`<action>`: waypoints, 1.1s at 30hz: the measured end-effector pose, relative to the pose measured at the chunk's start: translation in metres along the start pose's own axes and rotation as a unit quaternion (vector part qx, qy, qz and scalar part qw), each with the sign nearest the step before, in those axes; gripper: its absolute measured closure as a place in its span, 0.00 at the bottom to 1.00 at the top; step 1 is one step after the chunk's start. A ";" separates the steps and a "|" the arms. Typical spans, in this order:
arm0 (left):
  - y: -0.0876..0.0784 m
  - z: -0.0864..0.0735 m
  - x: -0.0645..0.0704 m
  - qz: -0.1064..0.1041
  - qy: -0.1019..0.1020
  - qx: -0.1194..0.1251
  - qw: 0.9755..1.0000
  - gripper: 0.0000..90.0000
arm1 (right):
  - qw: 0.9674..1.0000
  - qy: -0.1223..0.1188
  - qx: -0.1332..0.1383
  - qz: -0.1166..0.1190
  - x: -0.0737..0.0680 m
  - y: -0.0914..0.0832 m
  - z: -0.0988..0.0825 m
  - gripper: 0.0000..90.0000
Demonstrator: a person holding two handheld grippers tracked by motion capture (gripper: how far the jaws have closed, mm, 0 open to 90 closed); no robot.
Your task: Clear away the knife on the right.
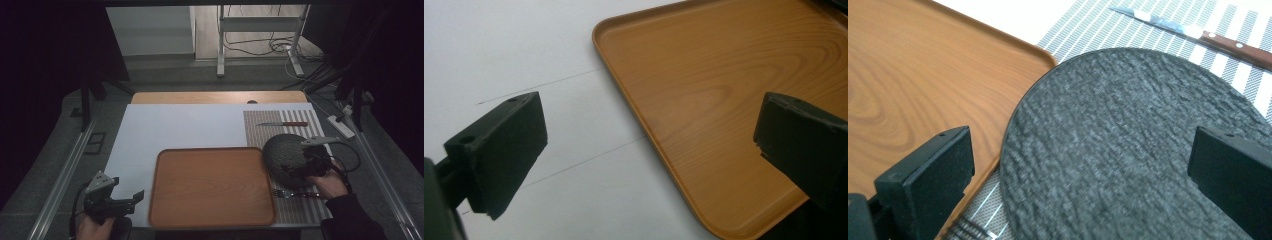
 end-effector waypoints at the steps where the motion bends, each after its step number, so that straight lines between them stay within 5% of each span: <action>1: 0.000 0.000 0.000 0.000 0.000 0.000 1.000 0.02 | 1.000 0.000 -0.002 -0.003 0.003 0.002 0.002 0.00; 33: 0.001 0.000 0.000 0.000 -0.004 -0.001 1.000 0.02 | 0.999 0.030 -0.009 -0.028 0.060 0.045 0.040 0.00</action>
Point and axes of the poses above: each handheld gripper's, and its own axes: y roughly forward along the jaws, z roughly out of its top, x roughly to its right, the point moved 3 cm from there along y, roughly forward along the jaws, and after that the axes turned 9 degrees about z, right-handed, at the moved point
